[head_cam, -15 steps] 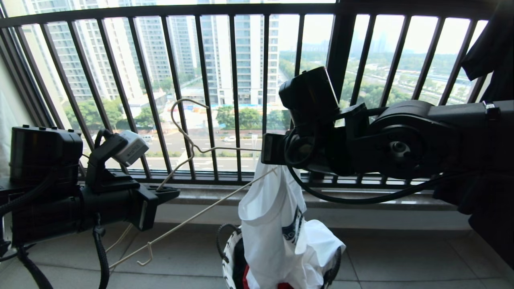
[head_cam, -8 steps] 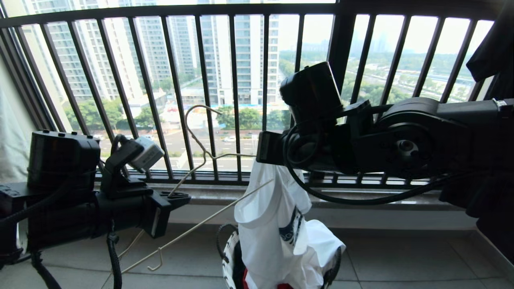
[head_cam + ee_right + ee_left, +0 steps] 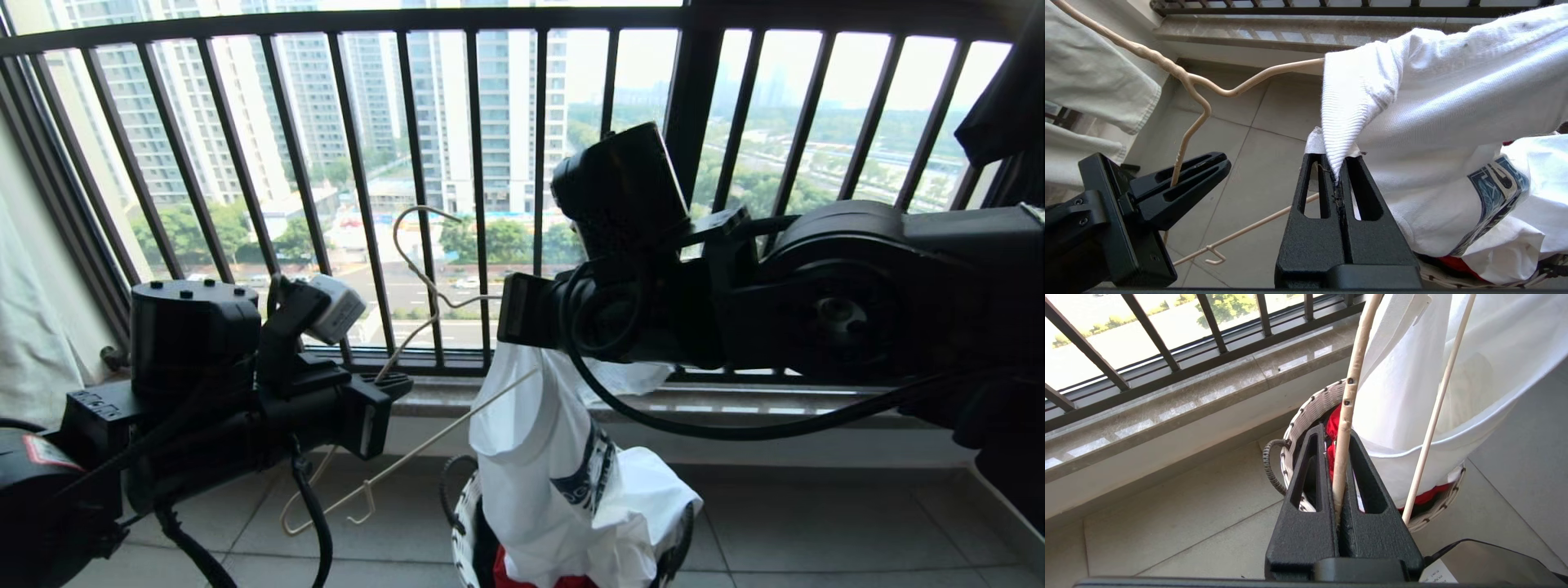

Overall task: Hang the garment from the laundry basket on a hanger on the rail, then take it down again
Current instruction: Hang the clothes on the clothes rack

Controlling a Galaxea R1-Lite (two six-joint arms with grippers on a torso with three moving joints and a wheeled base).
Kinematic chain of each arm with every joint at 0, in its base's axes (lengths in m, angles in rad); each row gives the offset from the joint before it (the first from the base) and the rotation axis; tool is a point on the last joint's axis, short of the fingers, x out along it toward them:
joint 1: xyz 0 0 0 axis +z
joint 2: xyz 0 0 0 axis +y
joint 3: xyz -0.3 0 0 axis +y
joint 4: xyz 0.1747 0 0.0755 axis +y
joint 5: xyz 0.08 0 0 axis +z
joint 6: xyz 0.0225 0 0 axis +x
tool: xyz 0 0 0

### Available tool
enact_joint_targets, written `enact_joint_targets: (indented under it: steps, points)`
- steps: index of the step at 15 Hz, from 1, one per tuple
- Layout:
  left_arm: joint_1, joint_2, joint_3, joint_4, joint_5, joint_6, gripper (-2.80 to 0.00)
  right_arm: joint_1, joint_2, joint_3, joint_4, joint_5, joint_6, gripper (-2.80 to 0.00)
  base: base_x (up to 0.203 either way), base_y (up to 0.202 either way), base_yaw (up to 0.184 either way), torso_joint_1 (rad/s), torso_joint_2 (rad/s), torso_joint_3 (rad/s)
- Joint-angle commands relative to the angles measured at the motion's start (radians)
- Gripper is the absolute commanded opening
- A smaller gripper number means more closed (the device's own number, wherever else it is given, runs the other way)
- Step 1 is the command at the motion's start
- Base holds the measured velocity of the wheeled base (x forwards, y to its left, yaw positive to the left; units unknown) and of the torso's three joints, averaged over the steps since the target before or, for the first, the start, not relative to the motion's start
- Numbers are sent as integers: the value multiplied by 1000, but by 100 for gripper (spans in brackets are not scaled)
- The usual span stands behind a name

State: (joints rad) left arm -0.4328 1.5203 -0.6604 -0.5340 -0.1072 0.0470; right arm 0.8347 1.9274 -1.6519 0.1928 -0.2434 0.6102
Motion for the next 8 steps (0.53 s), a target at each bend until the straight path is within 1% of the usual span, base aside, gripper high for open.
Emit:
enact_joint_targets:
  steps: [1,2,3,4,5,6,8]
  points:
    - [-19,61,25,-73,8,1,-280,10,-27,1,-2,-1,18,-280,0,0,0,0,0,0]
    - [-36,87,37,-119,29,1,-280,12,-34,2,-4,1,22,-280,0,0,0,0,0,0]
    - [-59,120,49,-178,63,1,-280,12,-34,4,-7,3,22,-280,0,0,0,0,0,0]
    - [-83,154,61,-249,105,1,-280,12,-32,4,-8,4,20,-280,0,0,0,0,0,0]
    - [-104,179,76,-320,131,1,-280,14,-31,4,-9,12,20,-280,0,0,0,0,0,0]
    - [-123,202,94,-383,141,1,-280,15,-31,4,-9,17,20,-280,0,0,0,0,0,0]
    - [-141,235,107,-435,148,1,-280,36,-41,6,-9,19,20,-280,0,0,0,0,0,0]
